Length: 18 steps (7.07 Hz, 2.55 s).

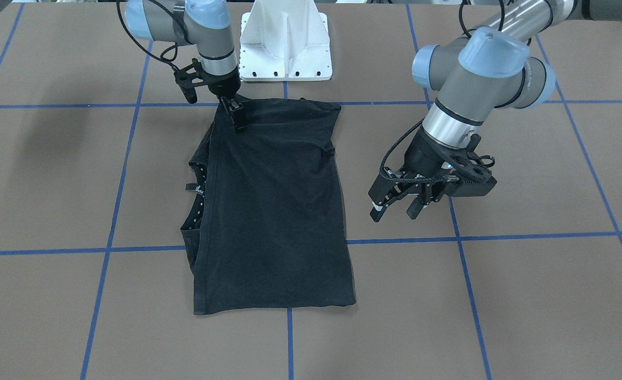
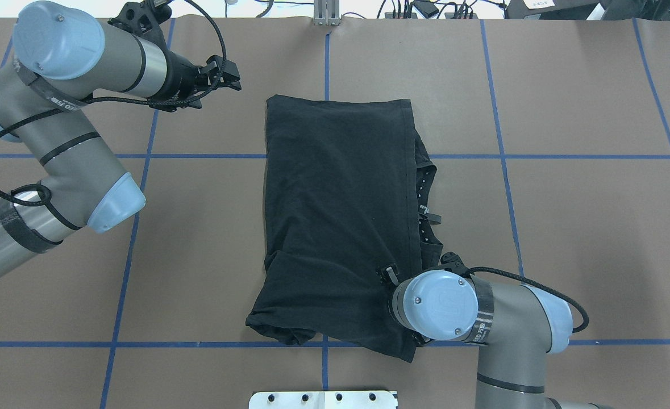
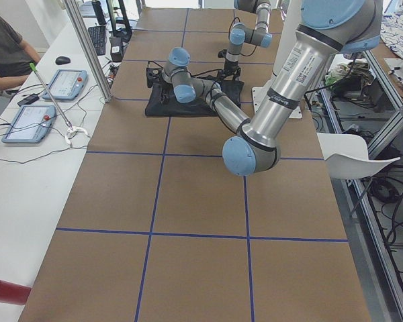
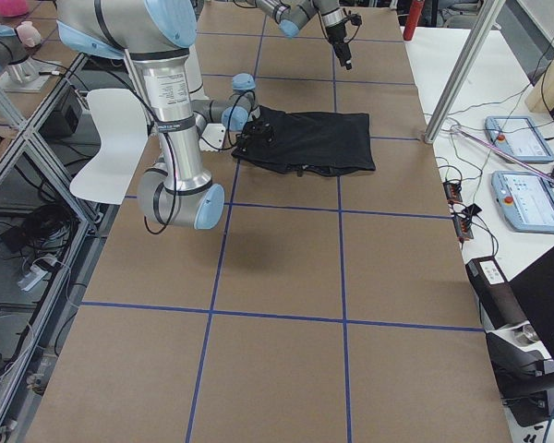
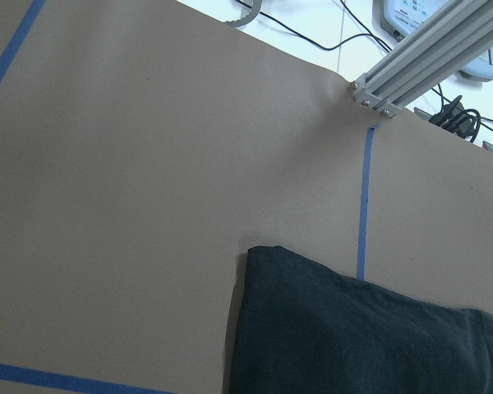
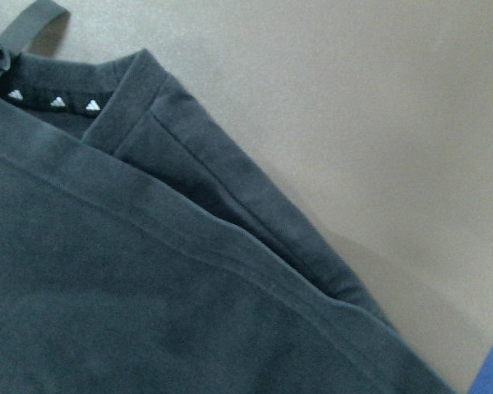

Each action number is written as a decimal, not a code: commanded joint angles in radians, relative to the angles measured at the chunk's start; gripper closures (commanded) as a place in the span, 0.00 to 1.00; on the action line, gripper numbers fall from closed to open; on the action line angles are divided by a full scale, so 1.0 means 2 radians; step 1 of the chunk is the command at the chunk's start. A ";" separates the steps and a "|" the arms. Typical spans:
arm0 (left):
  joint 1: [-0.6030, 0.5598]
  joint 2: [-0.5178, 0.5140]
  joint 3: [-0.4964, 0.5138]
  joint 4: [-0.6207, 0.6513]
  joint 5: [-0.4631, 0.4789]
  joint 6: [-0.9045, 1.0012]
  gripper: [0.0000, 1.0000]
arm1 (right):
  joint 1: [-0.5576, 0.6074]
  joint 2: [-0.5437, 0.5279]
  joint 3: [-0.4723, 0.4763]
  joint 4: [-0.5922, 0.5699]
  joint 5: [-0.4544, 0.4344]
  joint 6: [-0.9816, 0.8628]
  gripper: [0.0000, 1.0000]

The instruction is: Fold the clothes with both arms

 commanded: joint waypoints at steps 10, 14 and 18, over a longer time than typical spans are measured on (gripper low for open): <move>0.000 0.000 0.000 0.000 0.007 0.000 0.09 | -0.043 -0.018 0.010 0.000 -0.040 0.033 0.28; 0.000 0.000 0.000 0.000 0.007 0.000 0.09 | -0.042 -0.021 0.020 0.001 -0.039 0.029 1.00; 0.000 0.000 0.000 0.000 0.006 -0.005 0.09 | -0.019 -0.021 0.041 0.012 -0.030 0.031 1.00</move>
